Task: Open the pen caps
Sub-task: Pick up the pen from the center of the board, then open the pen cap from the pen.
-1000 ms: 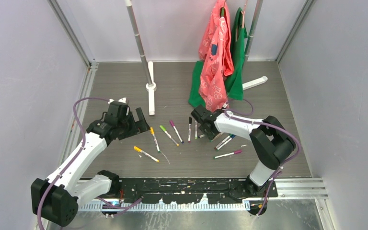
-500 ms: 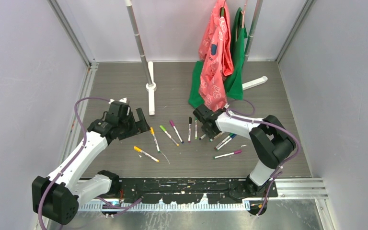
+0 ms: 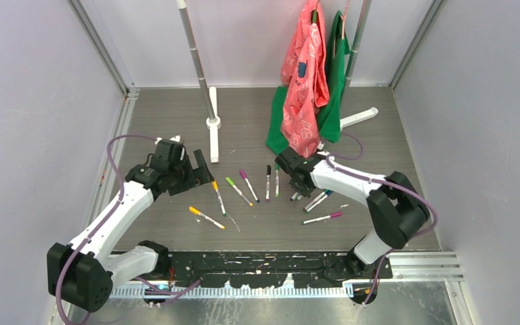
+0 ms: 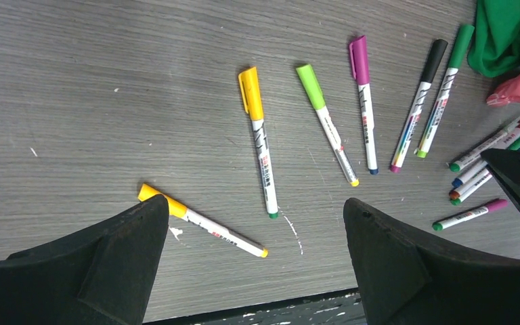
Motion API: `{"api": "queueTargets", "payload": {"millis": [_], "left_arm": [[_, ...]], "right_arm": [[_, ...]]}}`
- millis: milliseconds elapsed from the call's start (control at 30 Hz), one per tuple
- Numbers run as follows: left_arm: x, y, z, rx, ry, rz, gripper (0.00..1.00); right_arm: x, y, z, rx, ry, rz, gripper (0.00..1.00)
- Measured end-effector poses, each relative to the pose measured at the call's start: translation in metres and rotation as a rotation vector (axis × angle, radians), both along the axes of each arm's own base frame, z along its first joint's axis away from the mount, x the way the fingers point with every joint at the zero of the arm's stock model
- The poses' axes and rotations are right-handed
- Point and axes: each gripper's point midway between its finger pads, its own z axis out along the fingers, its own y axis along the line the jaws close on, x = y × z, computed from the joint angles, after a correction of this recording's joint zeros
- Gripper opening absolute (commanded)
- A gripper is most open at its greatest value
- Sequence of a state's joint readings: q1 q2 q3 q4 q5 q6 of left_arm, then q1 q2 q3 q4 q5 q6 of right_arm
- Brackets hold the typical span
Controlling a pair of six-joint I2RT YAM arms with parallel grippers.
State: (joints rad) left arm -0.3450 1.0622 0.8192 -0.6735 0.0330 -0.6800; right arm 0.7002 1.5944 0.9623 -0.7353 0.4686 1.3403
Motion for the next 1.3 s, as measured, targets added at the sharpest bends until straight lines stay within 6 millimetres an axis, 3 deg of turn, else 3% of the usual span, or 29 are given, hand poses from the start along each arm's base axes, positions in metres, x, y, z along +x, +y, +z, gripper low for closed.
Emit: {"api": "queueTargets", "payload": {"millis": [200,300,500,900,1067,1300], "left_arm": [[0.006,-0.006,0.004,-0.025,0.011,0.003,1.0],[0.009,-0.009,0.006,-0.033,0.012,0.001,1.0],[0.017,-0.023,0.007,-0.084,0.022,-0.025,1.0],[0.027,-0.065,0.014,-0.253,0.023,-0.103,1.0],[0.026,-0.09,0.011,-0.322,0.058,-0.144,1.0],[0.026,-0.108,0.011,-0.393,0.089,-0.158,1.0]], "right_arm": [[-0.008,0.007,0.04,0.042,-0.077,0.088,0.01],[-0.015,0.013,0.048,0.055,-0.083,0.14,0.01],[-0.041,0.036,0.046,0.078,-0.015,0.326,0.01],[-0.127,0.107,0.031,0.17,0.123,0.873,0.01],[-0.134,0.128,0.03,0.2,0.129,1.005,0.01],[-0.117,0.167,0.052,0.234,0.05,1.11,0.01]]}}
